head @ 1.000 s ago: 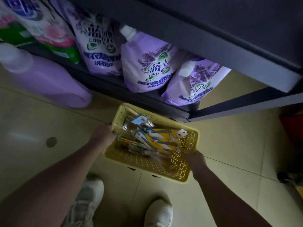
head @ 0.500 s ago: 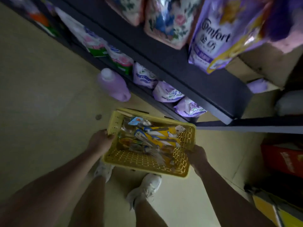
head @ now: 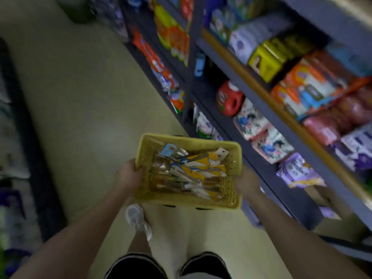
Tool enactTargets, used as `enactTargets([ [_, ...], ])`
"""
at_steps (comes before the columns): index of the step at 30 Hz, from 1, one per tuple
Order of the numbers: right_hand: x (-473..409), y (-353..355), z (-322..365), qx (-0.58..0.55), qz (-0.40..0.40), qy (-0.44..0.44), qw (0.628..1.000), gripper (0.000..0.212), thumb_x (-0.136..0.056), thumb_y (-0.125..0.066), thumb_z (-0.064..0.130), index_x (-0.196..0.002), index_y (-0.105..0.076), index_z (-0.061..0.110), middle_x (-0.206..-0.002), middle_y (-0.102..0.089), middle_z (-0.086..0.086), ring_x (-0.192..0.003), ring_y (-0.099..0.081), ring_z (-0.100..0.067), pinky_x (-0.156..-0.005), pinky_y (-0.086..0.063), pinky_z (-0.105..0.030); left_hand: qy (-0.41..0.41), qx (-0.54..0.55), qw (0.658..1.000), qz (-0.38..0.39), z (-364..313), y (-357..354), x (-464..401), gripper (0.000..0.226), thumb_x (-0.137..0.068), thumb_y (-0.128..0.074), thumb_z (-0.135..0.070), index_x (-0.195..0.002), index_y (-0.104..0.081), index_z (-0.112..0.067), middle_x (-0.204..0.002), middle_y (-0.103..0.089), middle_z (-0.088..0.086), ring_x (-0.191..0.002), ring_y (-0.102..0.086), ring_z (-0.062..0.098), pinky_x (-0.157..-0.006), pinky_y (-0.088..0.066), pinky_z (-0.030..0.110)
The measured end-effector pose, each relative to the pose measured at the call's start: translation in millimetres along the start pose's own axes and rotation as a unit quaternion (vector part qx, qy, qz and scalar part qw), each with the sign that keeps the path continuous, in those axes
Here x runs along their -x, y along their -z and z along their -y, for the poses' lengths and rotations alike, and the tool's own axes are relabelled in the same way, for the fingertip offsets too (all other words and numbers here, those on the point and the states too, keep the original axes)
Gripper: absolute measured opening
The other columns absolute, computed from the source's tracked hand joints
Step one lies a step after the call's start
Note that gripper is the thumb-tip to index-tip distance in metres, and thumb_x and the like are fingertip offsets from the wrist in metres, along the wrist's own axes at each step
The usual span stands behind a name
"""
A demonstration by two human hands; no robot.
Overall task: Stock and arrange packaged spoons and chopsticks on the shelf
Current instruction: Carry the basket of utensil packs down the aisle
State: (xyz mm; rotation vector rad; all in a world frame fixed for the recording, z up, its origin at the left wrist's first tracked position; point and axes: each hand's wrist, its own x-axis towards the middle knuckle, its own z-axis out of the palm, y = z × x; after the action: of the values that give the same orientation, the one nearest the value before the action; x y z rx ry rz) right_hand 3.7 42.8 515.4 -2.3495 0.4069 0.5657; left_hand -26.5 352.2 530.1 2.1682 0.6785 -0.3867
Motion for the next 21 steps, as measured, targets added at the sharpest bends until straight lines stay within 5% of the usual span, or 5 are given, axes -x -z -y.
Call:
enactTargets([
  [3, -18, -25, 90, 0.016, -0.001, 0.049, 0.999, 0.024, -0.085, -0.05, 0.035, -0.061, -0.046, 0.028, -0.069, -0.054, 0.003, -0.074, -0.051, -0.021, -0.062, -0.037, -0.027, 0.024, 0.018, 0.999, -0.035, 24, 66, -45, 0.028, -0.082, -0.053, -0.02, -0.103, -0.062, -0.004, -0.094, -0.066, 0.018, -0.086, -0.063, 0.034, -0.073, -0.048, 0.037],
  [8, -46, -67, 247, 0.022, 0.03, 0.092, 0.995, 0.027, -0.062, -0.038, 0.049, -0.055, -0.044, 0.023, -0.06, -0.05, 0.008, -0.071, -0.05, -0.021, -0.061, -0.033, -0.027, 0.05, 0.042, 0.996, -0.058, 56, 177, -125, 0.014, -0.077, -0.055, -0.016, -0.088, -0.063, -0.013, -0.088, -0.069, 0.018, -0.082, -0.066, 0.032, -0.077, -0.055, 0.046],
  [14, -127, -112, 390, 0.045, 0.044, 0.153, 0.986, 0.027, -0.086, -0.052, 0.033, -0.061, -0.056, 0.023, -0.069, -0.063, -0.001, -0.07, -0.06, -0.025, -0.058, -0.045, -0.035, 0.075, 0.065, 0.989, -0.11, 54, 280, -205, 0.012, -0.085, -0.052, -0.01, -0.094, -0.06, -0.007, -0.087, -0.065, 0.013, -0.078, -0.061, 0.028, -0.068, -0.049, 0.034],
  [17, -190, -132, 452, 0.053, 0.055, 0.17, 0.982, 0.034, -0.088, -0.053, 0.031, -0.058, -0.053, 0.016, -0.057, -0.058, -0.002, -0.055, -0.053, -0.022, -0.049, -0.034, -0.029, 0.082, 0.06, 0.986, -0.129, 45, 317, -268, 0.017, -0.088, -0.05, -0.011, -0.102, -0.058, -0.005, -0.083, -0.06, 0.007, -0.075, -0.055, 0.022, -0.056, -0.041, 0.029],
  [21, -278, -149, 549, 0.073, 0.076, 0.2, 0.974, 0.032, -0.083, -0.059, 0.032, -0.056, -0.05, 0.018, -0.057, -0.054, 0.0, -0.054, -0.05, -0.019, -0.047, -0.03, -0.025, 0.094, 0.081, 0.98, -0.155, 18, 368, -361, 0.023, -0.087, -0.05, -0.006, -0.107, -0.058, 0.001, -0.094, -0.063, 0.017, -0.078, -0.056, 0.024, -0.064, -0.042, 0.029],
])
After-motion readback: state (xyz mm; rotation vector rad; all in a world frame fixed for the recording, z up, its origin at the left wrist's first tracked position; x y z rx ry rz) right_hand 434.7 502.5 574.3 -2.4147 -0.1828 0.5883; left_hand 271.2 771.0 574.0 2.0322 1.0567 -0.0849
